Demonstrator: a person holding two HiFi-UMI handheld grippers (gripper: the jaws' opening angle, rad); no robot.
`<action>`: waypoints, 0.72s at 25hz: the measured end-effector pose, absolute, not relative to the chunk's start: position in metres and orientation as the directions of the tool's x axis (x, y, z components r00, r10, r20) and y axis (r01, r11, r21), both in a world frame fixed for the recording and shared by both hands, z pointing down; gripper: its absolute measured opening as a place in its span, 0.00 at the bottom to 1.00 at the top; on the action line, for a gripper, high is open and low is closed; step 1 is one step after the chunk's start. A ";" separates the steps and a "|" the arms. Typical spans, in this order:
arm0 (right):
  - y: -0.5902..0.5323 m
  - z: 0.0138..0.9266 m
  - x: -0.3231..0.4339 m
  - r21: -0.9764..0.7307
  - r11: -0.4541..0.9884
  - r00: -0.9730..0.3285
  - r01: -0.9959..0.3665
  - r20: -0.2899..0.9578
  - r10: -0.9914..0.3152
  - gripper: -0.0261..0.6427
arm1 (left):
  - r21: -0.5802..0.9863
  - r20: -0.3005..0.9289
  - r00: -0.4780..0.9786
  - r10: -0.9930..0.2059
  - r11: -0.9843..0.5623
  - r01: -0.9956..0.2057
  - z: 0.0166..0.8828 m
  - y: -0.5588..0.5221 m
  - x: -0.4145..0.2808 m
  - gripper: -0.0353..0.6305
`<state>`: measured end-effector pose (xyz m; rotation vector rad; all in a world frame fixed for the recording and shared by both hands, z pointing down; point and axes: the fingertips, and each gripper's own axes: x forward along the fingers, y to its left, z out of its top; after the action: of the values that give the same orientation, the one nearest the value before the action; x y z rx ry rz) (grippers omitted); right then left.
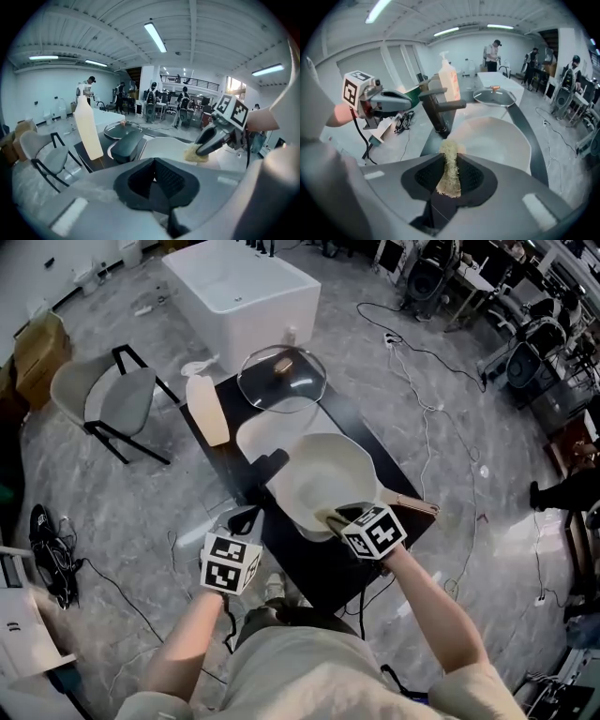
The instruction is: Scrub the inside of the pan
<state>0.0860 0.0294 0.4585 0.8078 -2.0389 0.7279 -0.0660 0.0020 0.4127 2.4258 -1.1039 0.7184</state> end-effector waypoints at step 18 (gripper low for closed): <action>0.040 0.223 0.118 -0.017 0.471 -0.450 -0.882 0.326 -0.832 0.16 | 0.025 0.422 0.607 -0.674 -0.660 -0.751 0.281 -0.005 -0.058 0.06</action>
<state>0.1178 0.0397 0.2231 1.4645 -2.4488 0.2666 -0.0577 -0.0055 0.2815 2.6326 -1.1814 0.5671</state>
